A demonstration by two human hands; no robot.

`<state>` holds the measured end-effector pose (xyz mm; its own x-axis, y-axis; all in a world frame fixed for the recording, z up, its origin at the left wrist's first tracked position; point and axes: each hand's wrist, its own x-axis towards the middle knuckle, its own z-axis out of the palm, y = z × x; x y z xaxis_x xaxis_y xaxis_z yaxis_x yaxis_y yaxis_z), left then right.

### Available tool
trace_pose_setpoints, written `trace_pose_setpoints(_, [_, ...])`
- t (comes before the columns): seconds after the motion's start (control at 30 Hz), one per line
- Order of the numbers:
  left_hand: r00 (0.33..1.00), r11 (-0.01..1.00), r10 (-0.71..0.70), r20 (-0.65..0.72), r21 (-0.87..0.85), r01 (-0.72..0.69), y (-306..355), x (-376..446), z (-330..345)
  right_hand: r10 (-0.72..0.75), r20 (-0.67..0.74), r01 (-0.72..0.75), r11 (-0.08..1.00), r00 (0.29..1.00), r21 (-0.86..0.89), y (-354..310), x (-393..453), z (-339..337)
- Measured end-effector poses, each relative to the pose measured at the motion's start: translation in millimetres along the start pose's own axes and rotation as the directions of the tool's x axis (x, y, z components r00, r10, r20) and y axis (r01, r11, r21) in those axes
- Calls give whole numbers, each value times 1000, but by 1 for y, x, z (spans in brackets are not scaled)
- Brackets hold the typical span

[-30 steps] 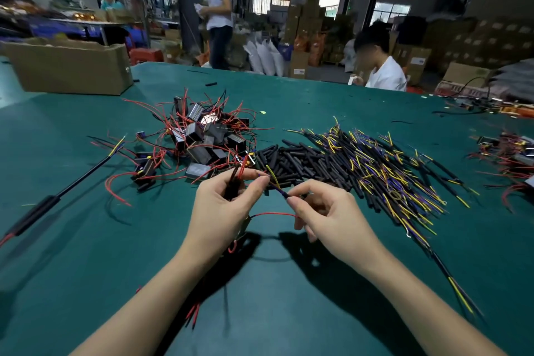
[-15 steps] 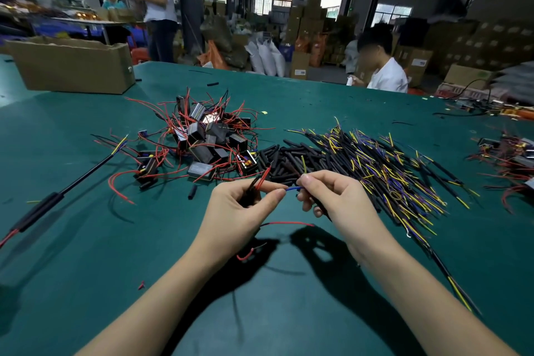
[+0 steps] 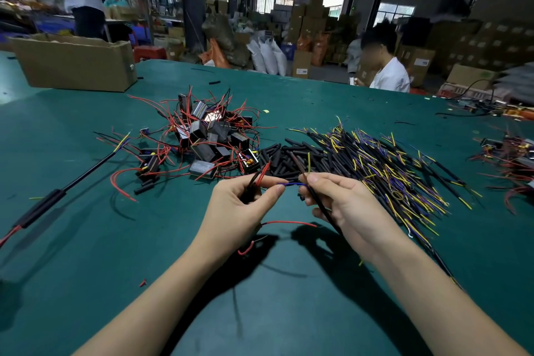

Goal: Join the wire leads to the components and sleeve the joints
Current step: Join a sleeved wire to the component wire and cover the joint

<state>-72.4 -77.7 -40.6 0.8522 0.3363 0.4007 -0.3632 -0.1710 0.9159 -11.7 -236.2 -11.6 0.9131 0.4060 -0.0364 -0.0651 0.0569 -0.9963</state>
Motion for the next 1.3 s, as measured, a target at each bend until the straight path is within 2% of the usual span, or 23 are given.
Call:
trace_pose_setpoints(0.3, [1000, 999, 10, -25, -52, -11, 4, 0, -1, -29, 54, 31, 999, 998, -31, 0, -2, -3])
trace_pose_setpoints(0.4, [999, 999, 28, -37, -19, -29, 4, 1, -1, -7, 79, 11, 998, 997, -59, -2, -3, -6])
trace_pose_setpoints(0.6, [989, 999, 17, -147, -27, -21, 0, 6, -6, 96, 118, -65, 967, 988, -245, -15, -3, -30])
trace_pose_setpoints(0.8, [985, 999, 28, -172, -11, -31, -3, 8, -7, 129, 69, -105, 954, 989, -279, -21, 0, -50])
trace_pose_setpoints(1.1, [982, 999, 11, -189, -31, -17, -5, 10, -8, 125, 95, -102, 970, 988, -222, -21, 1, -61])
trace_pose_setpoints(1.3, [982, 1000, 11, -188, -25, -16, -7, 10, -9, 101, 124, -63, 958, 987, -280, -19, 2, -63])
